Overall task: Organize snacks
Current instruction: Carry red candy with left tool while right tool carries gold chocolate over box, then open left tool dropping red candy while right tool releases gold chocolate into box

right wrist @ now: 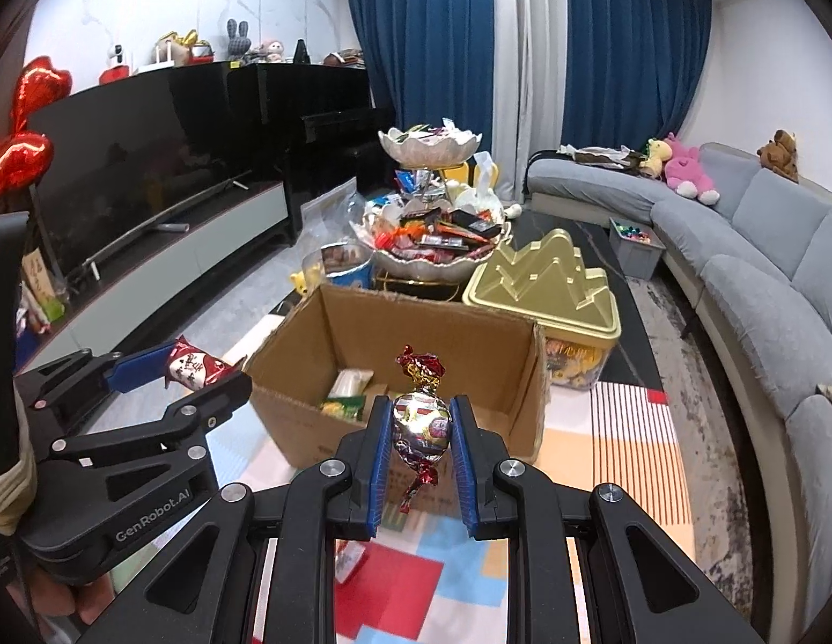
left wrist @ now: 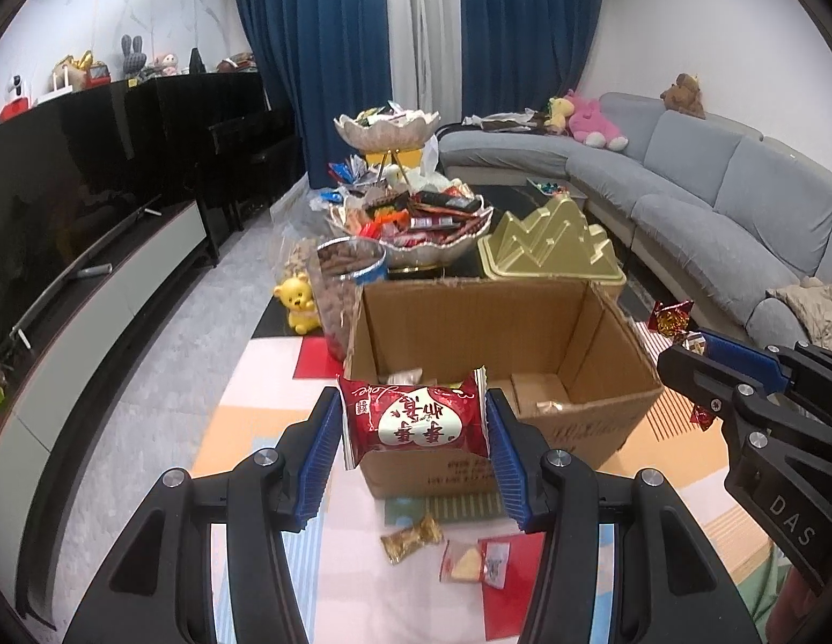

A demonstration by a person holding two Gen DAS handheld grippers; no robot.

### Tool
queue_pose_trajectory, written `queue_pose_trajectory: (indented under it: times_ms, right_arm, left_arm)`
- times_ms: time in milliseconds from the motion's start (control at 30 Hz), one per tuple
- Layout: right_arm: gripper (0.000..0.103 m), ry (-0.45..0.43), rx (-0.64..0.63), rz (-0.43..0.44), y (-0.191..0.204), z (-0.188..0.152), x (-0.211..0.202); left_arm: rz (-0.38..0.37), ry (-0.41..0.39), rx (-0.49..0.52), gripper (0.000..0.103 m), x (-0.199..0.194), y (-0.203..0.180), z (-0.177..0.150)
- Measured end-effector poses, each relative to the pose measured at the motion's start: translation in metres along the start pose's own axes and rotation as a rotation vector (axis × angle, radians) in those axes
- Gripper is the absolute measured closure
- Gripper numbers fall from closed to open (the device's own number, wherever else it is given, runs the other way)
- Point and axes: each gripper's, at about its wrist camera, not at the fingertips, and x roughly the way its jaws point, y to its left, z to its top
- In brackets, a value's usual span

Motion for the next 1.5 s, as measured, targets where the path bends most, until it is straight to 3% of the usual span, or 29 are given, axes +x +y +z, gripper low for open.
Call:
queue_pose_trajectory:
  times_ms: [667, 1500]
  right_arm:
    - [0.080, 0.016, 0.015, -0.020, -0.010, 0.027, 0.030]
    - [0.080, 0.137, 0.102, -0.076, -0.028, 0.031, 0.082]
  left_arm:
    - [-0.015, 0.009, 0.024, 0.051, 0.044, -0.002, 0.036]
    - [0.005, 0.094, -0.027, 0.051, 0.092, -0.003, 0.038]
